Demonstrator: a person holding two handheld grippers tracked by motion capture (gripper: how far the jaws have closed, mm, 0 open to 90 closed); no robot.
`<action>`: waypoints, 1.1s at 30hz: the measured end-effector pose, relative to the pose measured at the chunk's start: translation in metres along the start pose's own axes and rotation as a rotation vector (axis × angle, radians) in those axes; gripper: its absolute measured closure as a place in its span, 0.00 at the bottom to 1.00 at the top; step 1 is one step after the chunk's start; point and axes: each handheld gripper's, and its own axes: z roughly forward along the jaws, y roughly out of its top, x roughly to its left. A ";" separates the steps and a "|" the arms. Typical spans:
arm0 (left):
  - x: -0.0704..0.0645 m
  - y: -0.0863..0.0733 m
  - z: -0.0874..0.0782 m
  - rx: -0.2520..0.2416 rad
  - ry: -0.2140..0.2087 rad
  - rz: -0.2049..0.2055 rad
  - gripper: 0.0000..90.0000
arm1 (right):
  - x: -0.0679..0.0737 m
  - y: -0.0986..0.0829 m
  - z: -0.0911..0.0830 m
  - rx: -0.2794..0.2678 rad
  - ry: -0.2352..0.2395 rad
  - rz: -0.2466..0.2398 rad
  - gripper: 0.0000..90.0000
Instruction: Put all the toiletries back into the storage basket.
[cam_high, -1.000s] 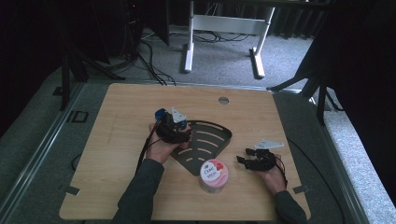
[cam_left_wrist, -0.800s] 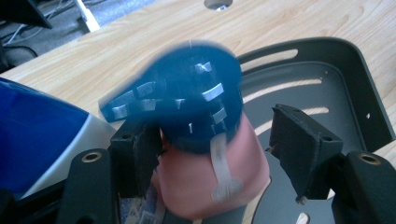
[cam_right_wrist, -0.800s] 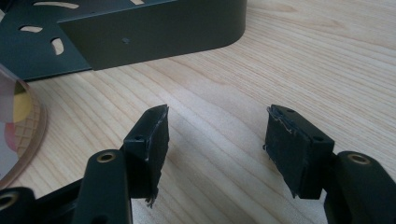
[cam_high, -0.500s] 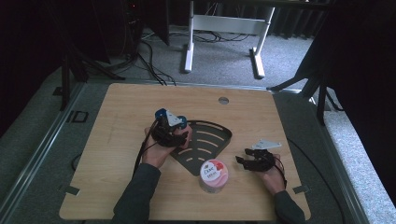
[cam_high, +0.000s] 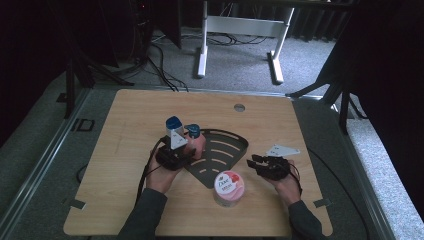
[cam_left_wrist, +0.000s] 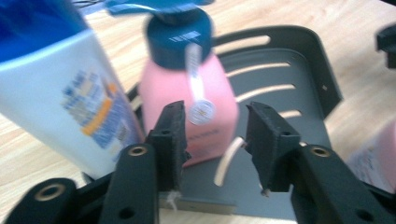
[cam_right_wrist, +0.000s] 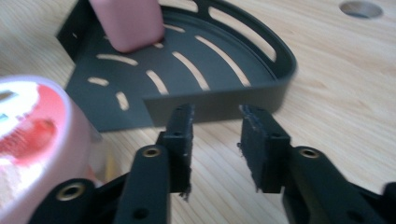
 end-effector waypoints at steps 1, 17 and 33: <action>-0.003 -0.002 0.001 0.000 -0.015 0.008 0.68 | 0.002 0.002 0.001 -0.004 0.005 -0.006 0.77; -0.021 -0.032 0.024 0.065 -0.103 0.028 0.81 | 0.028 0.041 0.025 -0.031 0.096 -0.087 1.00; -0.027 -0.059 0.039 0.126 -0.123 0.092 0.97 | 0.045 0.062 0.052 -0.022 0.158 -0.139 1.00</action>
